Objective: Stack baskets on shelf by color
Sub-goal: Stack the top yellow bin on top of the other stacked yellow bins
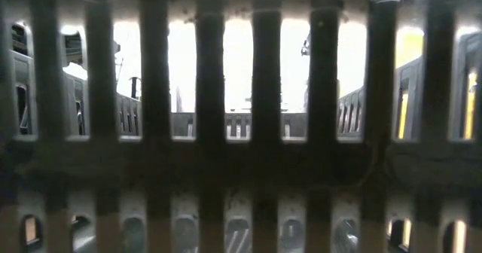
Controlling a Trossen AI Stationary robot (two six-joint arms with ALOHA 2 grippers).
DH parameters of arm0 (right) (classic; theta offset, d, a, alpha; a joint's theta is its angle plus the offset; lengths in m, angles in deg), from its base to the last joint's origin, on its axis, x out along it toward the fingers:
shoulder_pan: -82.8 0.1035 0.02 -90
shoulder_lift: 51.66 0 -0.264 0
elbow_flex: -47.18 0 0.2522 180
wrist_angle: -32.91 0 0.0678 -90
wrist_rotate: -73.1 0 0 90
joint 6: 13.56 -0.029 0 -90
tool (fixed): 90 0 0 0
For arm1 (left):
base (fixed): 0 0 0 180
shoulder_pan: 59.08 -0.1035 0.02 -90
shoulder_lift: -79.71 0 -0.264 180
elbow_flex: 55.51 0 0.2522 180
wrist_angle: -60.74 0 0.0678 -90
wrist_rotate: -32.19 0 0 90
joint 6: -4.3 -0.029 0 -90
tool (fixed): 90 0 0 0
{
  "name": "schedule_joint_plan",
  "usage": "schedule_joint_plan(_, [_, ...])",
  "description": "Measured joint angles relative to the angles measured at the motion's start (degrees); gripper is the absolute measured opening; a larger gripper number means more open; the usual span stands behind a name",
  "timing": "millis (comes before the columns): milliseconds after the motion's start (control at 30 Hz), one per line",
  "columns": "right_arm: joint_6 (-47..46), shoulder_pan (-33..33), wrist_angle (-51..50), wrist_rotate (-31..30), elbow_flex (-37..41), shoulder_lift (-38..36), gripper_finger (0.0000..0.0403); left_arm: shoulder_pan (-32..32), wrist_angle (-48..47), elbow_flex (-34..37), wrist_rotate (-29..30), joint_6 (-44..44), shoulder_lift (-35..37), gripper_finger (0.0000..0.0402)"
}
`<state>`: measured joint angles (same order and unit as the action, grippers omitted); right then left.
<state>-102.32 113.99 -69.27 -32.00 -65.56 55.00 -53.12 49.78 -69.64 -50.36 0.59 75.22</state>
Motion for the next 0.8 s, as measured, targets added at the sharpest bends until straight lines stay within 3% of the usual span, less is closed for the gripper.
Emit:
schedule_joint_plan(233, [-7.7, 3.2, -1.5, -1.9, 0.7, -4.9, 0.0125, 0.0, 0.0, 0.0, 0.0, 0.0, 0.0, 0.0053])
schedule_joint_plan(500, [-23.8, 6.7, -0.4, -13.0, 4.4, -10.2, 0.0101, 0.0, 0.0, 0.0, 0.0, 0.0, 0.0, 0.0057])
schedule_joint_plan(800, [-24.2, 3.1, 9.3, -10.1, 9.1, -8.6, 0.0122, 0.0, 0.2, 0.0, 0.0, 0.0, 0.0, 0.0053])
